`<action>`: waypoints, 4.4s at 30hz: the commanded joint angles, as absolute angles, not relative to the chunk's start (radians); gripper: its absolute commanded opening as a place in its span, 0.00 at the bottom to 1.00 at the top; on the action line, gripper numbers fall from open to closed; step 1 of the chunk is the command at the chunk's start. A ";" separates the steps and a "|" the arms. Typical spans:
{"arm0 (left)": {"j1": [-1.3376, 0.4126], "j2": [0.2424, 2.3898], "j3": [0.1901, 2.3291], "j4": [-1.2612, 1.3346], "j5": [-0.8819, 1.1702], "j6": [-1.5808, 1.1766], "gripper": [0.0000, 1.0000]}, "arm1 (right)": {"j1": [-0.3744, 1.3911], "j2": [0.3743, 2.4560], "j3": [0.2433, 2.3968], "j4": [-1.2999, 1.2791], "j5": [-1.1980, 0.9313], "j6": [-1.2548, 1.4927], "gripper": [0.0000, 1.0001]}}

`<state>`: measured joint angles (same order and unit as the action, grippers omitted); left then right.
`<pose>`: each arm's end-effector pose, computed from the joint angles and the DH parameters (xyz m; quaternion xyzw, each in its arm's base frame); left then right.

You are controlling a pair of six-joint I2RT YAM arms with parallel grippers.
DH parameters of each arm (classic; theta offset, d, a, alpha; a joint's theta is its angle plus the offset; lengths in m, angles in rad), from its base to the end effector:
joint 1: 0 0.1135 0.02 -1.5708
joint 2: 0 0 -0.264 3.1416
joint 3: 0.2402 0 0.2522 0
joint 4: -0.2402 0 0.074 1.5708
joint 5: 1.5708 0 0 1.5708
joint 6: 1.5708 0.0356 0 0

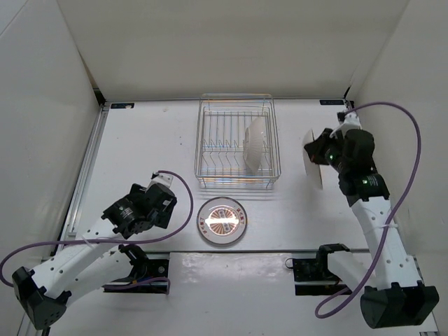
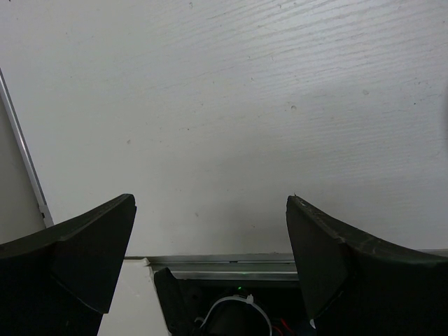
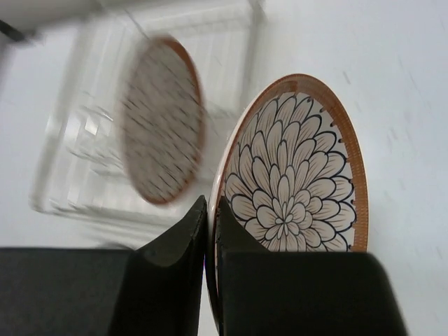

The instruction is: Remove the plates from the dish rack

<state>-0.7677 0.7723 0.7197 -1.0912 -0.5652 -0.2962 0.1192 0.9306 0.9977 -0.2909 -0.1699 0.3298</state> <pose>0.1009 -0.0708 0.2500 0.1618 0.9264 0.1317 0.3136 0.2069 0.0308 0.3773 0.0292 0.7801 0.2030 0.5911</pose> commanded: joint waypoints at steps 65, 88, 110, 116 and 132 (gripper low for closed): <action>-0.762 0.799 0.736 -1.091 -0.561 -0.295 0.99 | 0.201 1.339 0.575 -0.218 0.011 0.520 0.20; -0.764 0.778 0.738 -1.097 -0.558 -0.299 0.99 | 0.192 1.137 0.799 -0.367 0.054 0.359 0.33; -0.759 0.753 0.733 -1.088 -0.554 -0.293 0.99 | 0.270 1.379 1.054 0.104 -0.554 0.382 0.69; -0.761 0.750 0.733 -1.088 -0.549 -0.291 0.99 | 0.295 1.460 1.100 0.129 -0.560 0.383 0.58; -0.762 0.749 0.730 -1.086 -0.554 -0.288 0.99 | 0.302 1.562 1.175 0.209 -0.571 0.388 0.03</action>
<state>-0.7673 0.7616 0.7197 -1.0916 -0.5568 -0.2955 0.2970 1.5612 1.1023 0.1081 -0.5613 0.4458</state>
